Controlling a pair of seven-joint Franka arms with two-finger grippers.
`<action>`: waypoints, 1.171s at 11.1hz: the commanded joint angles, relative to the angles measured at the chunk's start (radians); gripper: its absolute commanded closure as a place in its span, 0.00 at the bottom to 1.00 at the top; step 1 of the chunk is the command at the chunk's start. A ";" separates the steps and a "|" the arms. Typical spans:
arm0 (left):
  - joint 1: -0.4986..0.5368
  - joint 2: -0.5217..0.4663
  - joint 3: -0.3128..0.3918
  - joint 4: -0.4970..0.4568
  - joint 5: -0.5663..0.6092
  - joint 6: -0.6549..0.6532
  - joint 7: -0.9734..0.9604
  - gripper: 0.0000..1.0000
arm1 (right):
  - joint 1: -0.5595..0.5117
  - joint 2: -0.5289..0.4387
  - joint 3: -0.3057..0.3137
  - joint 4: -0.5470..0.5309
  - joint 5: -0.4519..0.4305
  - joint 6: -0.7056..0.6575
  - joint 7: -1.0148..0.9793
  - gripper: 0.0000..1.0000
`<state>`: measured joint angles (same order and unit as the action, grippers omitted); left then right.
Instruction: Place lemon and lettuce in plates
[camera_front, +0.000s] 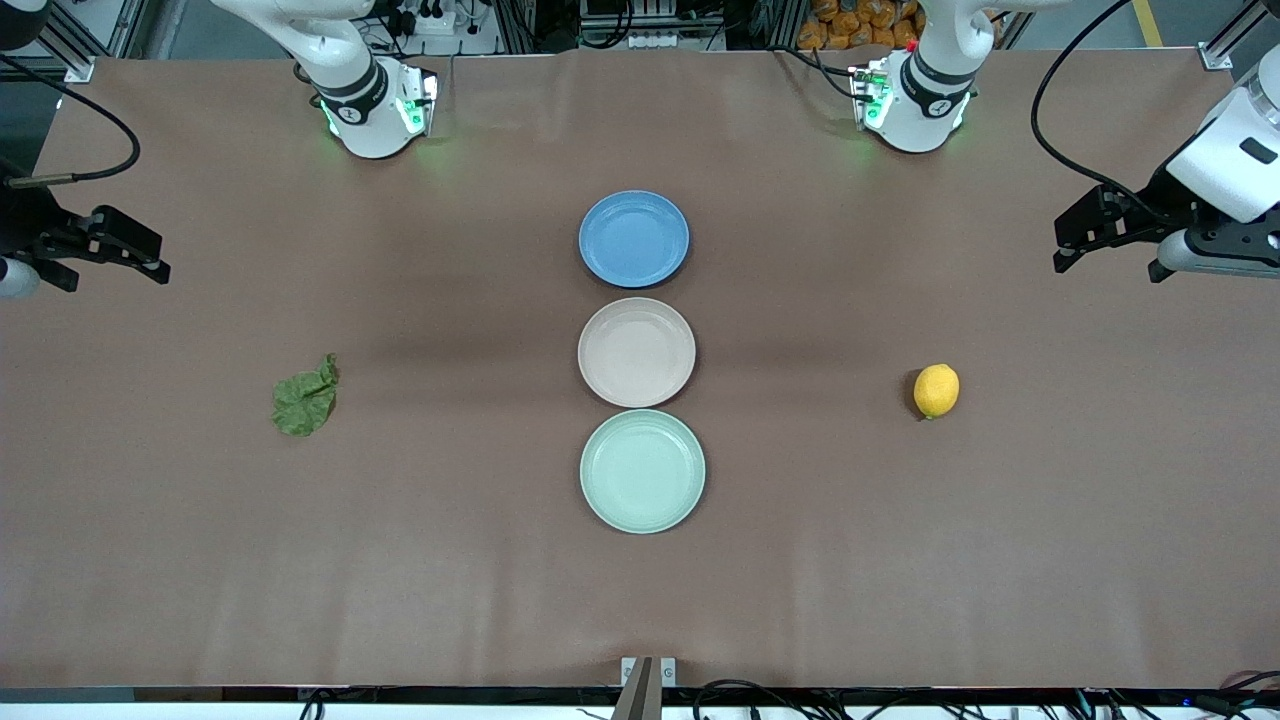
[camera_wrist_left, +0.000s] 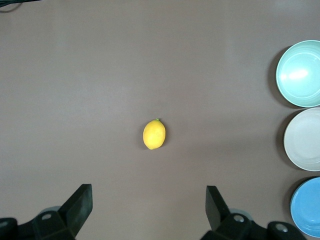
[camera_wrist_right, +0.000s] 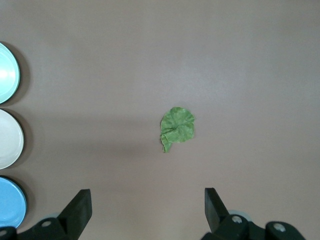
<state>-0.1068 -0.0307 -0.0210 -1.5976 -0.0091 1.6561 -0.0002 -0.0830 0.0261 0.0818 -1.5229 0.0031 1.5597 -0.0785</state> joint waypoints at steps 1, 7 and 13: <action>-0.005 -0.008 0.000 0.008 0.015 -0.019 0.016 0.00 | -0.009 0.002 0.007 0.001 -0.005 0.003 0.002 0.00; -0.002 0.020 0.000 0.005 0.028 -0.018 0.014 0.00 | -0.021 0.001 0.004 -0.173 -0.018 0.109 0.000 0.00; 0.005 0.202 -0.005 -0.045 0.021 0.040 -0.003 0.00 | -0.063 0.092 -0.002 -0.422 -0.021 0.409 0.002 0.00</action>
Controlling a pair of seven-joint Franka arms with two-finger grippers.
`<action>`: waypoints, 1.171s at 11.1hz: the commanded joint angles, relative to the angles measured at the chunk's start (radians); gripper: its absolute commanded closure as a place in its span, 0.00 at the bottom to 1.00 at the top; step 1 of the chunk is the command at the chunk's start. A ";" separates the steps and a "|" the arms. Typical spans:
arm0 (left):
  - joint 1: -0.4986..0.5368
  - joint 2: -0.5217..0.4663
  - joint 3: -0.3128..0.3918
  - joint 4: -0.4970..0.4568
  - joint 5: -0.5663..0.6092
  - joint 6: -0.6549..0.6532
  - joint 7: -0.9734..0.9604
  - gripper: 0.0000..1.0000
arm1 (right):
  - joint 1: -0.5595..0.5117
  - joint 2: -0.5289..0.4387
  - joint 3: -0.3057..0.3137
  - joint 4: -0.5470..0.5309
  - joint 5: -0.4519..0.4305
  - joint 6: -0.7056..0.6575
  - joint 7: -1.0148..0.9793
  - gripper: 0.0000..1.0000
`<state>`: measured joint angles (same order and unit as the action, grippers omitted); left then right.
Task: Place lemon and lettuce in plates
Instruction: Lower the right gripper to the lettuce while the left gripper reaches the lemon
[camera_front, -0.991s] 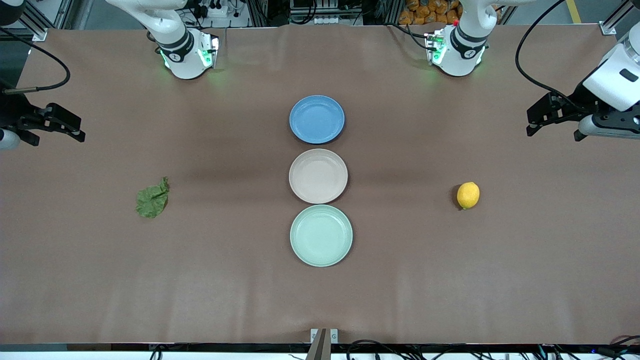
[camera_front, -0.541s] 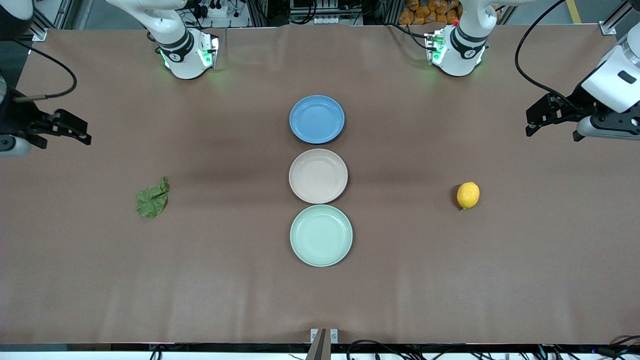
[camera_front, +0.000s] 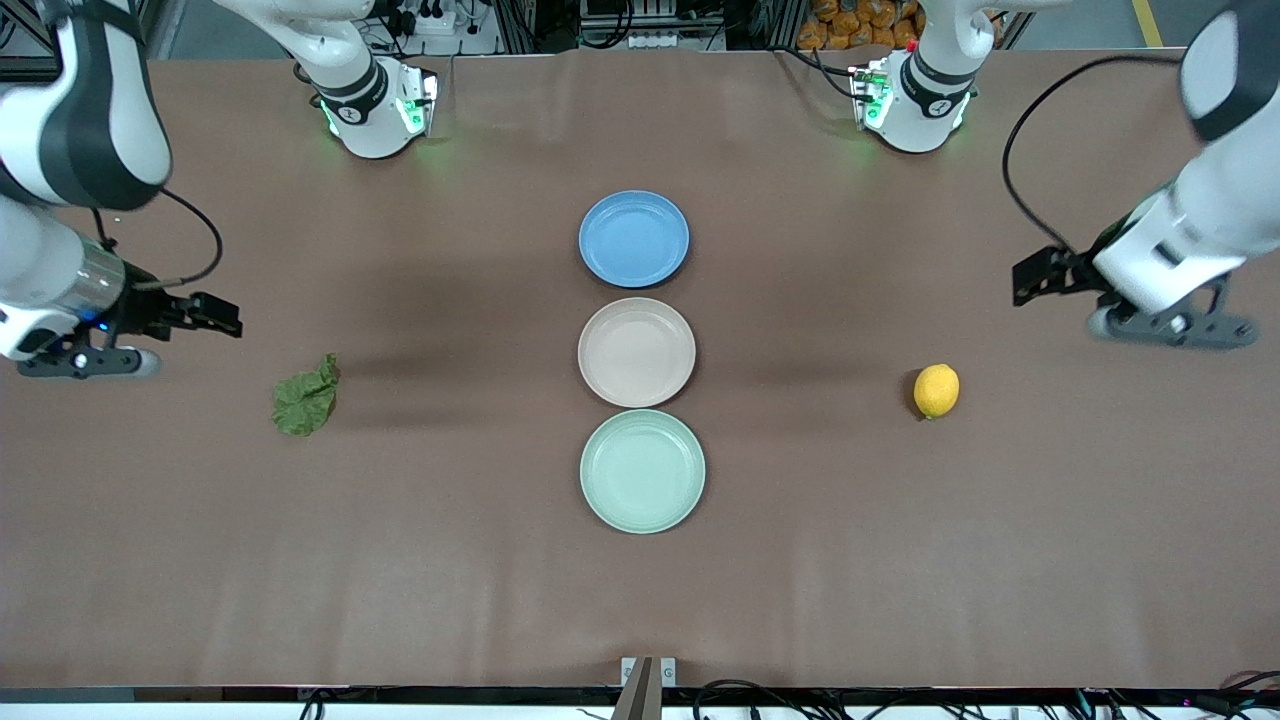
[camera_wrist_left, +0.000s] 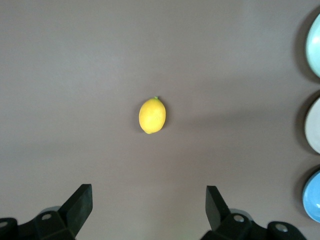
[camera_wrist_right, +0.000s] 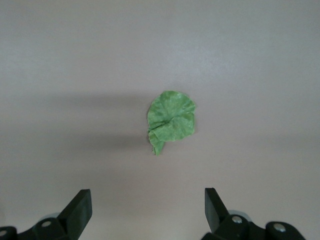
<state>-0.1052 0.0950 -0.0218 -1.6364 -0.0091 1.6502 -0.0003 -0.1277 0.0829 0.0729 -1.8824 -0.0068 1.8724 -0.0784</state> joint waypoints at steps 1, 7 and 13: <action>0.006 0.078 -0.004 -0.066 0.021 0.115 -0.003 0.00 | -0.020 0.060 0.007 -0.093 -0.012 0.163 0.002 0.00; 0.009 0.112 -0.003 -0.452 0.024 0.615 0.008 0.00 | -0.035 0.217 -0.021 -0.294 -0.013 0.618 -0.007 0.00; -0.001 0.281 -0.004 -0.465 0.141 0.717 0.013 0.00 | -0.030 0.319 -0.022 -0.314 -0.013 0.777 -0.007 0.00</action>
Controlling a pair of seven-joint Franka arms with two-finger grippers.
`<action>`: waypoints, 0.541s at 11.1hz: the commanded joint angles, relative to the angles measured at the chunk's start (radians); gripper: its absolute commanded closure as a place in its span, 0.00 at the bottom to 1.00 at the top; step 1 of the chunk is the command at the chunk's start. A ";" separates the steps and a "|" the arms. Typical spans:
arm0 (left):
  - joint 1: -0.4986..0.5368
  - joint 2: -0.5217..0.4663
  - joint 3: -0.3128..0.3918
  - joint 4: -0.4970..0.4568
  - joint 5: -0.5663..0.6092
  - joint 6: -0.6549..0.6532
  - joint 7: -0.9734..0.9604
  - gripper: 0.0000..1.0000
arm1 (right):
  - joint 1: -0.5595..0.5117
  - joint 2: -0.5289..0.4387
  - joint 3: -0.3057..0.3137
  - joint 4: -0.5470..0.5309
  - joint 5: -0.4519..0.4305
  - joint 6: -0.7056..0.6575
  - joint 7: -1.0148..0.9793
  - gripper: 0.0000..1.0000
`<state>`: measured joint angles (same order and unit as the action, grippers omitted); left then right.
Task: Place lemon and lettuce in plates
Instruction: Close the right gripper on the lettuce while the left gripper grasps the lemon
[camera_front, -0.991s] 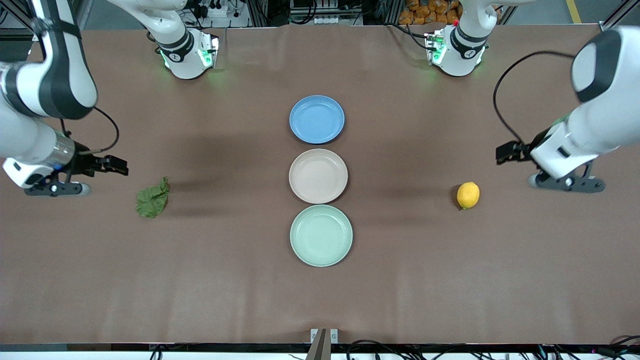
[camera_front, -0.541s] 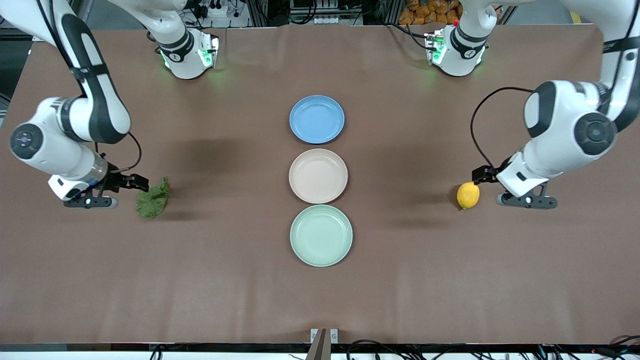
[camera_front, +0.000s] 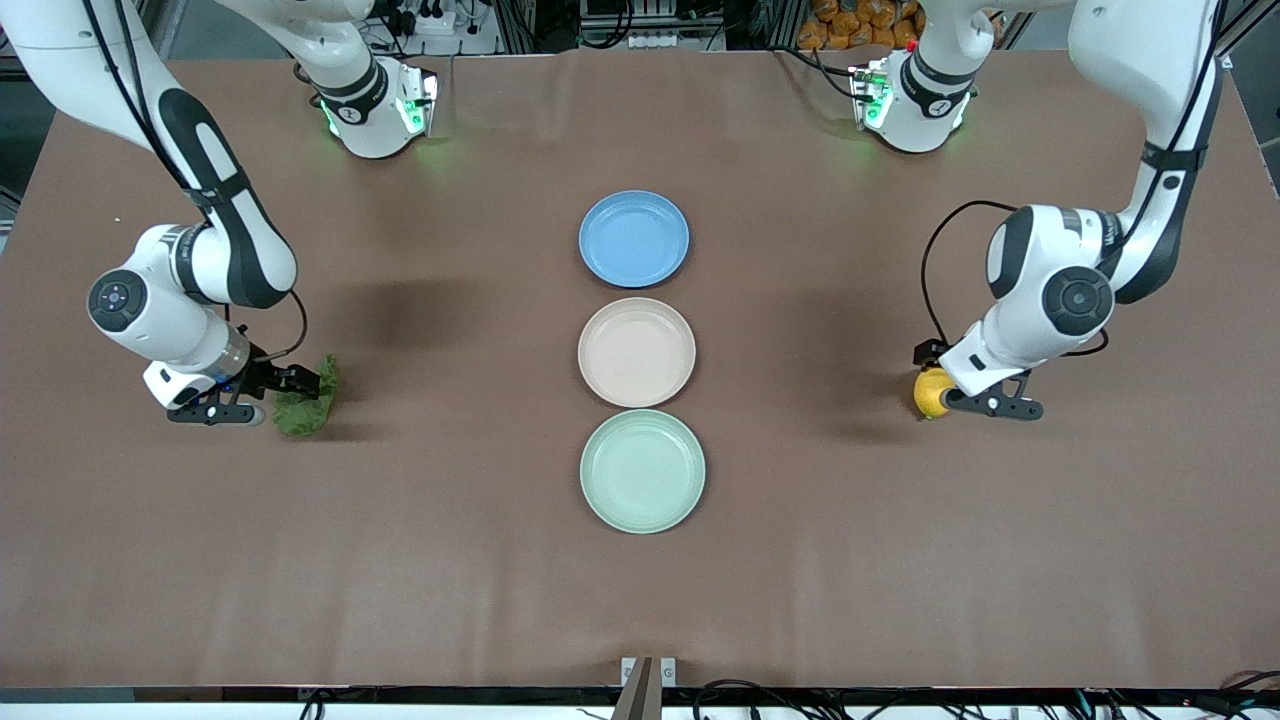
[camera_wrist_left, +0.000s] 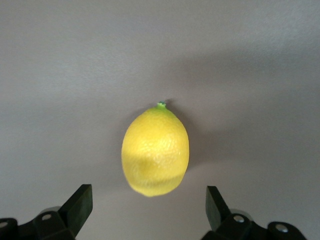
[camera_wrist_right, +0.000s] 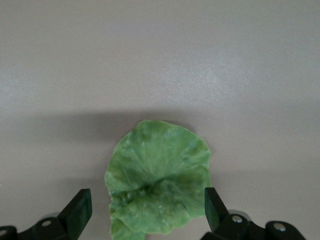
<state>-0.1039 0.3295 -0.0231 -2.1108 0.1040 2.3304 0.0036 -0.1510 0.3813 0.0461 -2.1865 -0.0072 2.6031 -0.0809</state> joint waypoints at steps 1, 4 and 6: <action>-0.002 0.068 -0.003 0.011 0.028 0.055 0.007 0.00 | -0.007 0.030 0.003 -0.010 -0.013 0.064 -0.007 0.02; -0.002 0.103 -0.001 0.012 0.028 0.078 0.010 0.00 | -0.004 0.076 -0.018 -0.010 -0.048 0.136 -0.007 0.06; 0.000 0.115 -0.001 0.014 0.028 0.087 0.012 0.00 | -0.004 0.106 -0.029 -0.009 -0.048 0.172 -0.005 0.11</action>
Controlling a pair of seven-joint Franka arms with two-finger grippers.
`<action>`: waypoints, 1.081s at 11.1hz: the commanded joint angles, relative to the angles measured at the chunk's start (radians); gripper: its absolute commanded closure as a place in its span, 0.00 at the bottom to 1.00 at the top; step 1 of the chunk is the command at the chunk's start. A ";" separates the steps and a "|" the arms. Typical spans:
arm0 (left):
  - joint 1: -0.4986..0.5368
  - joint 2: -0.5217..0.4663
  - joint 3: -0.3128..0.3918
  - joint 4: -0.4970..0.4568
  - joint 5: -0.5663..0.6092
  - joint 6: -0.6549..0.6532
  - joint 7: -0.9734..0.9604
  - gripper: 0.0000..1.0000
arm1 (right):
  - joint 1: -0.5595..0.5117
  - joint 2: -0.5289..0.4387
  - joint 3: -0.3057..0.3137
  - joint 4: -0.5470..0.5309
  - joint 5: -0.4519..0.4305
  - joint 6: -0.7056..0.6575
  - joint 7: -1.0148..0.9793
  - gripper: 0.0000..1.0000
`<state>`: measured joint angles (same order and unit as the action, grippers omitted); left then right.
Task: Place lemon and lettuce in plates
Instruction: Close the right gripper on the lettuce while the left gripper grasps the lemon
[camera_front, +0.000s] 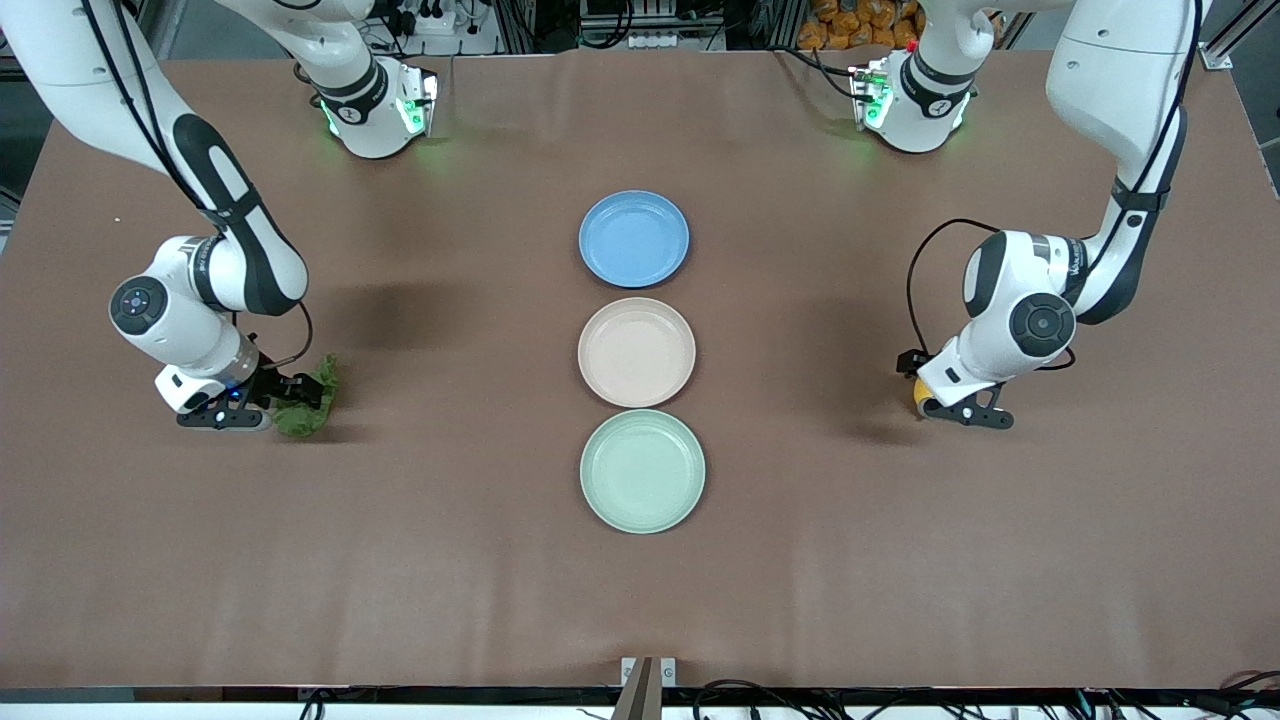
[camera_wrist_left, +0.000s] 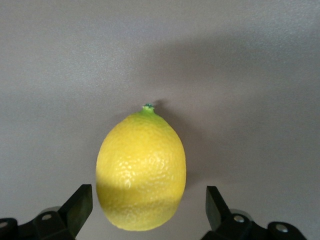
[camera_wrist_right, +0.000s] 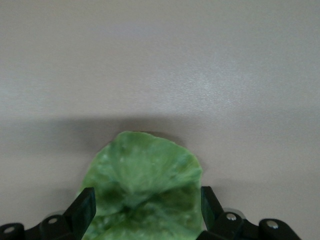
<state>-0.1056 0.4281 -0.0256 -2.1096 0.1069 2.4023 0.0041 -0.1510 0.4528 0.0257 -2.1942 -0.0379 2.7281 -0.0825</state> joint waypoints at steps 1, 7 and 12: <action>0.003 0.020 0.000 0.013 0.025 0.026 0.011 0.00 | -0.004 0.043 -0.009 0.002 -0.017 0.047 -0.003 0.23; 0.010 0.017 0.001 0.019 0.039 0.046 0.014 1.00 | 0.014 0.027 -0.006 0.010 -0.013 0.033 0.012 1.00; -0.003 -0.014 -0.066 0.062 0.014 0.043 -0.143 1.00 | 0.051 -0.016 0.019 0.115 -0.005 -0.180 0.140 1.00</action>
<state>-0.1034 0.4343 -0.0400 -2.0569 0.1183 2.4463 -0.0311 -0.1265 0.4714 0.0267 -2.1311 -0.0415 2.6520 -0.0446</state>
